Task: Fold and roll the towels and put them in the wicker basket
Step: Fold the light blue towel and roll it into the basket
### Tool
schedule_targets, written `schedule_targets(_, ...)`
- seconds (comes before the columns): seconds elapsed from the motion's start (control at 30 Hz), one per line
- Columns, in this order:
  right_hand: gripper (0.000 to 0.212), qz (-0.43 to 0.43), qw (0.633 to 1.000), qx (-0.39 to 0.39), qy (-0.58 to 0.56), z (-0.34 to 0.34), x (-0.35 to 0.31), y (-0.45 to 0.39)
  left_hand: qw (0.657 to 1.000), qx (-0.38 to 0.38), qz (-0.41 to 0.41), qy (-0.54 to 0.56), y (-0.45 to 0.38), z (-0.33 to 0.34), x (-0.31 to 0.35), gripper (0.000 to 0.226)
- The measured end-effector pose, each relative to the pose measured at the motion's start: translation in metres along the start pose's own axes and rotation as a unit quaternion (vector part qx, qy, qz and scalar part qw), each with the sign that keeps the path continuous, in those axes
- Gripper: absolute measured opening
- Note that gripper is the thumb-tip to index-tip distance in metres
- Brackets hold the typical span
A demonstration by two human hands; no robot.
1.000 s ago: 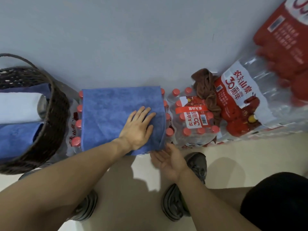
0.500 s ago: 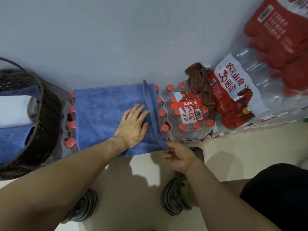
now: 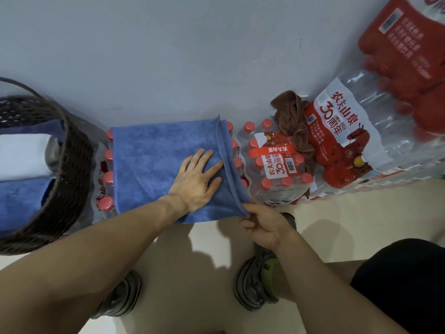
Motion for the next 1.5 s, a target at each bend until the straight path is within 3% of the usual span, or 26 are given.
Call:
schedule_targets(0.1,0.029,-0.048,0.995,0.076,0.033,-0.009,-0.003,-0.002,1.0,-0.001,-0.002,0.004,-0.001,-0.001,0.002,0.061)
schedule_targets(0.23,0.015,-0.031,0.981,0.192,-0.025,-0.027,0.007,-0.005,1.0,-0.009,-0.006,-0.023,-0.003,-0.004,0.006,0.056)
schedule_targets(0.3,0.008,-0.086,0.969,0.201,0.113,-0.017,0.004,-0.007,0.998,-0.022,-0.005,-0.06,-0.008,-0.006,0.013,0.056)
schedule_targets(0.37,0.034,-0.141,0.94,0.184,0.252,-0.002,0.002,-0.011,0.994,-0.032,-0.005,-0.107,-0.015,-0.008,0.021,0.062)
schedule_targets(0.43,0.052,-0.17,0.92,0.173,0.306,0.008,0.004,-0.016,0.99,-0.041,-0.009,-0.133,-0.019,-0.01,0.026,0.067)
schedule_targets(0.57,0.023,-0.188,0.922,0.182,0.285,0.002,0.013,-0.019,0.989,-0.061,-0.013,-0.132,-0.019,-0.011,0.025,0.07)
schedule_targets(0.63,0.018,-0.215,0.904,0.207,0.308,-0.006,0.016,-0.02,0.989,-0.071,-0.016,-0.128,-0.017,-0.009,0.024,0.069)
schedule_targets(0.7,0.021,-0.24,0.901,0.211,0.293,-0.015,0.019,-0.018,0.99,-0.072,-0.018,-0.12,-0.015,-0.007,0.025,0.068)
schedule_targets(0.8,0.018,-0.234,0.94,0.166,0.187,-0.027,0.021,-0.014,0.992,-0.069,-0.021,-0.106,-0.014,-0.003,0.025,0.068)
schedule_targets(0.87,0.015,-0.2,0.962,0.126,0.136,-0.033,0.021,-0.013,0.992,-0.074,-0.021,-0.097,-0.013,0.0,0.024,0.068)
schedule_targets(1.03,0.03,-0.085,0.995,0.037,0.025,-0.036,0.027,-0.008,0.993,-0.075,-0.025,-0.092,-0.014,0.004,0.02,0.068)
schedule_targets(1.17,0.03,-0.103,0.993,0.047,-0.019,-0.035,0.021,-0.005,0.994,-0.076,-0.02,-0.081,-0.013,0.003,0.018,0.069)
schedule_targets(1.33,0.022,-0.116,0.99,0.08,0.005,-0.027,0.012,0.003,0.991,-0.106,-0.025,-0.073,-0.015,-0.002,0.02,0.069)
schedule_targets(1.4,0.022,-0.121,0.989,0.073,0.037,-0.019,0.004,0.008,0.996,-0.077,-0.037,-0.024,-0.015,-0.014,0.024,0.066)
schedule_targets(1.5,0.019,-0.16,0.978,0.056,0.122,0.0,-0.012,0.015,0.989,0.096,-0.027,0.105,-0.005,-0.044,0.036,0.033)
Point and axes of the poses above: each hand's wrist, its own y-axis away from the middle knuckle, its own z-axis out of the palm, x = y × z, the point moved 3 cm from there along -y, towards the middle knuckle, and after that the axes turned 4 degrees about z, right-handed, at the moved point
